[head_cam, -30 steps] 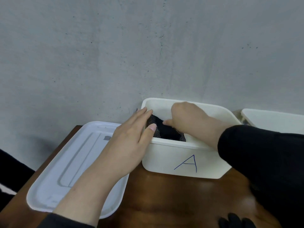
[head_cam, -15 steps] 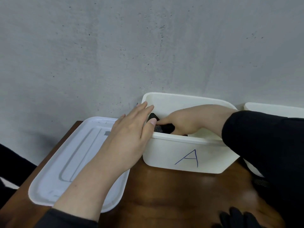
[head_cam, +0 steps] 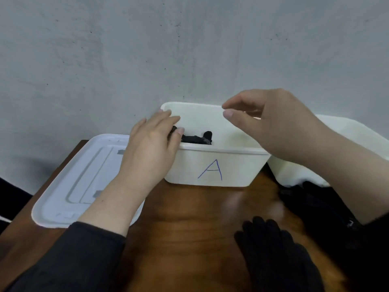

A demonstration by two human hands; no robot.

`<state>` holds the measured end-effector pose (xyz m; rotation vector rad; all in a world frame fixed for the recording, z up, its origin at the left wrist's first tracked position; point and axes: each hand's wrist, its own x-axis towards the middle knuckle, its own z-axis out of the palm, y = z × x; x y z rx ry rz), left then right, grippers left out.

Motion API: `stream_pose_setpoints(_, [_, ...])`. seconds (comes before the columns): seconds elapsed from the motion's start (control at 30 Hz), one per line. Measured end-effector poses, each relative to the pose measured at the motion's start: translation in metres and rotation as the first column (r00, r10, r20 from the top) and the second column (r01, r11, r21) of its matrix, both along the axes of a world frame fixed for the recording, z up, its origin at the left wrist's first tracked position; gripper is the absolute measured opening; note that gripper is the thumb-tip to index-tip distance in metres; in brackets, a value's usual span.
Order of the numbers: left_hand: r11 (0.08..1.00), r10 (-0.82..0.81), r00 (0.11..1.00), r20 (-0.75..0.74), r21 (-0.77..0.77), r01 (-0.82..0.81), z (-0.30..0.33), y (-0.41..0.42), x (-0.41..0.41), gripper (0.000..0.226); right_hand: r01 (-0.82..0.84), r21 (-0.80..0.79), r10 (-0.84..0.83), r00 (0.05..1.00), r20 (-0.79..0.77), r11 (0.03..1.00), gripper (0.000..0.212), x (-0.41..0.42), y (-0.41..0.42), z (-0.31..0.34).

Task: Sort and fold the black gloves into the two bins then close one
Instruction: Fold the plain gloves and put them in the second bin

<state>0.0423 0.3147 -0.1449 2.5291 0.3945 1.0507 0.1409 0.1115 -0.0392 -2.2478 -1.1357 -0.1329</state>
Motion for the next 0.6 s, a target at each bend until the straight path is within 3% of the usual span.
stream_pose_setpoints(0.1, [0.992, -0.106, 0.951, 0.29, 0.09, 0.083, -0.003, -0.039, -0.004, 0.027, 0.07, 0.019, -0.068, 0.995, -0.069, 0.997, 0.021, -0.026, -0.043, -0.02])
stream_pose_setpoints(0.17, [0.97, -0.239, 0.925, 0.296, 0.115, 0.214, -0.012, -0.077, -0.01, 0.025, 0.121, -0.017, -0.122, 0.986, -0.112, 0.992, 0.025, -0.043, -0.074, -0.046])
stream_pose_setpoints(0.27, [0.927, -0.374, 0.925, 0.071, 0.013, 0.374, -0.038, -0.125, -0.021, 0.033, 0.138, -0.08, -0.15, 0.973, -0.175, 0.987, 0.027, -0.067, -0.112, -0.093])
stream_pose_setpoints(0.4, [0.893, -0.439, 0.874, -0.21, -0.206, 0.399, -0.072, -0.159, -0.041, 0.039, 0.127, -0.209, -0.163, 0.973, -0.165, 0.97, 0.041, -0.089, -0.148, -0.153])
stream_pose_setpoints(0.5, [0.896, -0.444, 0.818, -0.365, -0.176, 0.407, -0.082, -0.171, -0.054, 0.044, 0.085, -0.243, -0.123, 0.982, -0.146, 0.966, 0.055, -0.099, -0.165, -0.181])
stream_pose_setpoints(0.6, [0.897, -0.429, 0.763, -0.483, -0.129, 0.423, -0.086, -0.174, -0.063, 0.05, 0.056, -0.147, -0.08, 0.983, -0.165, 0.988, 0.047, -0.101, -0.172, -0.192])
